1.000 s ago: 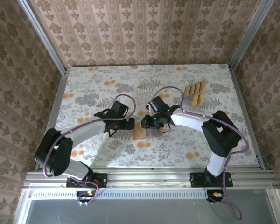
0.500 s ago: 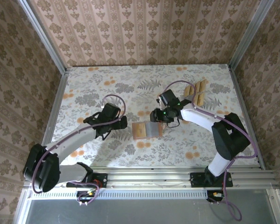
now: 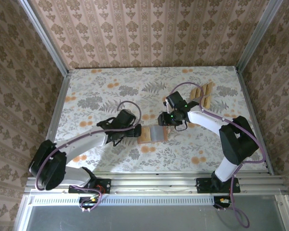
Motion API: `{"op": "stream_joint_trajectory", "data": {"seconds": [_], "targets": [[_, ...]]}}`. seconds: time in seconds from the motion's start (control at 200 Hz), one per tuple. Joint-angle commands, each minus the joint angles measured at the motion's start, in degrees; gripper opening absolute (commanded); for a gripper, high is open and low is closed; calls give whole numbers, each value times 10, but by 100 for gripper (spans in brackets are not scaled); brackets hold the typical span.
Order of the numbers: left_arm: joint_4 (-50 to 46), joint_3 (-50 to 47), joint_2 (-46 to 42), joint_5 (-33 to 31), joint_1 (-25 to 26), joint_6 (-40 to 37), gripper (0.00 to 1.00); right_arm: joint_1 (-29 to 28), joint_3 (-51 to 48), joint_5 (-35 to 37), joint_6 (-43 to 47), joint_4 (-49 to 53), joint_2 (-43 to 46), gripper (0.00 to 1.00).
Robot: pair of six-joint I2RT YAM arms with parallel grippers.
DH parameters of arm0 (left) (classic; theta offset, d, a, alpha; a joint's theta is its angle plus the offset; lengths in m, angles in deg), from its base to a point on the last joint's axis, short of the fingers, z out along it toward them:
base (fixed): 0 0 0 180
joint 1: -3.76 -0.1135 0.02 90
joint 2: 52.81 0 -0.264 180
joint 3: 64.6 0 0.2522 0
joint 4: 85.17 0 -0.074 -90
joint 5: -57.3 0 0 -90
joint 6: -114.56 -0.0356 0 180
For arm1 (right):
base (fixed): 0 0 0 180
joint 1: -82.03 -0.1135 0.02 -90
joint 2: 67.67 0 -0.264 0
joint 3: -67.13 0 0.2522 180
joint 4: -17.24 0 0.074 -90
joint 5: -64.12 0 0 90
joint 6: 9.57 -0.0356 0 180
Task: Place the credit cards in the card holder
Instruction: Flip over the card slot on the card holder.
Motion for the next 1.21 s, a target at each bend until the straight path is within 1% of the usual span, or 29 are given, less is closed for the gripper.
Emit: {"op": "stream_joint_trajectory", "data": {"seconds": [0.0, 0.16, 0.305, 0.52, 1.005, 1.2], "targets": [[18, 36, 33, -6, 22, -1, 100, 6, 11, 11, 14, 15, -16, 45], [30, 57, 78, -6, 37, 7, 100, 7, 20, -3, 16, 8, -36, 30], [35, 67, 101, -4, 42, 10, 100, 7, 26, -16, 19, 3, -56, 24], [33, 74, 121, 2, 44, 10, 100, 6, 23, -29, 11, -13, -72, 21], [39, 81, 141, 16, 47, 6, 100, 4, 25, -30, 4, -18, -88, 20], [39, 80, 144, 18, 48, 5, 100, 3, 24, -29, 5, -16, -80, 20]]}}
